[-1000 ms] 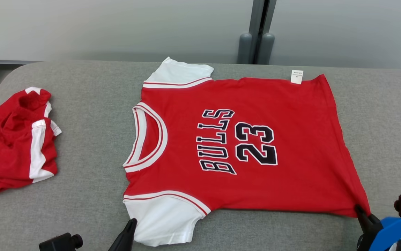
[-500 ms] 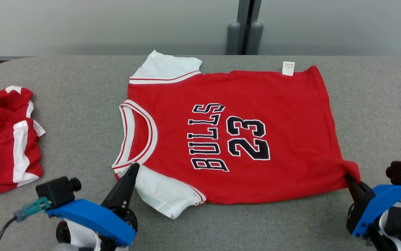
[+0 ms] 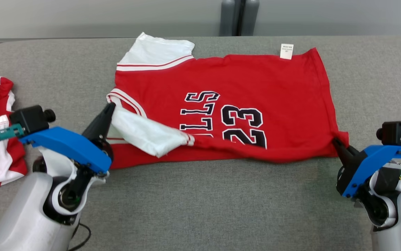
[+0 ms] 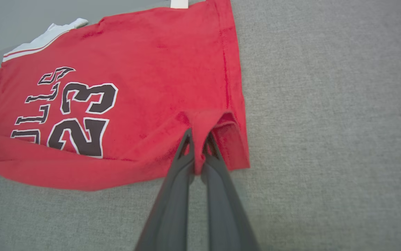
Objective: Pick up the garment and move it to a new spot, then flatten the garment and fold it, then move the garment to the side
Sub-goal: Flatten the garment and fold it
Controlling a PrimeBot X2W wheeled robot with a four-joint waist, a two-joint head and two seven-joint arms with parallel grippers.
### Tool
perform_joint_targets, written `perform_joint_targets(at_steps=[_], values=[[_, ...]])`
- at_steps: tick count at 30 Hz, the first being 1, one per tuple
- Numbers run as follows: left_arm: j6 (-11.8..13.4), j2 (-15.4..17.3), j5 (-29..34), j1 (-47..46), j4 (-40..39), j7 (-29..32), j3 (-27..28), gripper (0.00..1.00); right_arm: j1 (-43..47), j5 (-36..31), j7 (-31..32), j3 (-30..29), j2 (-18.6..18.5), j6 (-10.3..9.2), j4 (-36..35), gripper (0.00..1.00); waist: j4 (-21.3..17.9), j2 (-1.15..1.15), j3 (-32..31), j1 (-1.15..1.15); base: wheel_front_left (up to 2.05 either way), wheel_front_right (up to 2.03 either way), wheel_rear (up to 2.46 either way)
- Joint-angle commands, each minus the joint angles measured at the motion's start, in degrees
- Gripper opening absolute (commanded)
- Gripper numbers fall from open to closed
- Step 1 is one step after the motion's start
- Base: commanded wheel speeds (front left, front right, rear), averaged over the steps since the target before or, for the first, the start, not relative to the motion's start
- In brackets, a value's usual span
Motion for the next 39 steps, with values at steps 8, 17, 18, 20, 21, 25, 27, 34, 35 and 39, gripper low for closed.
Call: perform_joint_targets(at_steps=[8, 17, 18, 20, 21, 25, 27, 34, 35, 39], values=[[-1.7, -0.8, 2.1, -6.5, 8.3, -1.6, -0.2, 0.0, -4.9, -0.4, -3.5, 1.8, -0.1, 0.03, 3.9, 0.0, -1.5, -0.01, 1.5, -0.01, 0.0, 0.0, 0.0], [-4.2, -1.8, 4.0, -10.4, 14.2, -3.0, -1.6, 1.0, -8.3, -0.2, -7.1, 2.5, -0.1, 0.03, 8.1, 1.0, -1.7, -0.01, 2.7, -0.01, 0.0, 0.0, 0.0], [-4.6, -1.9, 4.2, -10.8, 14.8, -3.2, -1.7, 1.0, -8.7, 0.1, -7.8, 2.6, -0.1, 0.03, 8.3, 1.0, -1.6, -0.01, 2.7, -0.01, 0.0, 0.0, 0.0], [-5.2, -1.8, 5.1, -11.7, 15.6, -5.1, -1.5, 1.0, -9.4, 0.8, -10.0, 2.6, -0.1, 0.02, 8.2, 1.0, -1.5, -0.01, 2.6, -0.01, 0.0, 0.0, 0.0], [-5.4, -1.9, 5.7, -12.0, 16.1, -6.2, -1.5, 1.0, -9.6, 1.2, -11.1, 2.5, -0.1, 0.03, 8.4, 1.0, -1.4, -0.01, 2.4, -0.01, 0.0, 0.0, 0.0], [-6.3, -2.1, 7.8, -11.9, 17.7, -11.3, -1.3, 1.0, -9.1, 0.9, -13.8, 2.4, -0.1, 0.03, 9.4, 1.0, -1.0, -0.01, 1.1, -0.01, 0.0, 0.0, 0.0], [-6.6, -2.1, 8.7, -10.6, 17.9, -13.2, -1.6, 1.0, -8.1, 0.8, -14.2, 2.4, -0.1, 0.03, 9.6, 1.0, -0.7, -0.01, 0.4, -0.01, 0.0, 0.0, 0.0], [-3.5, -1.4, 13.9, -1.9, 16.4, -20.3, -3.9, 1.0, -2.6, -1.5, -14.1, 0.4, -0.4, 0.03, 9.1, 1.0, 0.0, -0.01, -2.4, -0.01, 0.0, 0.0, 0.0], [-2.7, -1.5, 14.5, -0.3, 16.0, -21.0, -4.3, 1.0, -1.7, -2.1, -14.0, 0.0, -0.4, 0.03, 9.1, 1.0, 0.1, -0.01, -2.5, -0.01, 0.0, 0.0, 0.0], [1.1, -2.1, 17.5, 4.5, 15.5, -22.4, -6.7, 1.0, 0.0, -5.0, -13.9, -2.0, -0.5, 0.02, 9.5, 1.0, 0.5, -0.01, -2.7, -0.01, 0.0, 0.0, 0.0]])
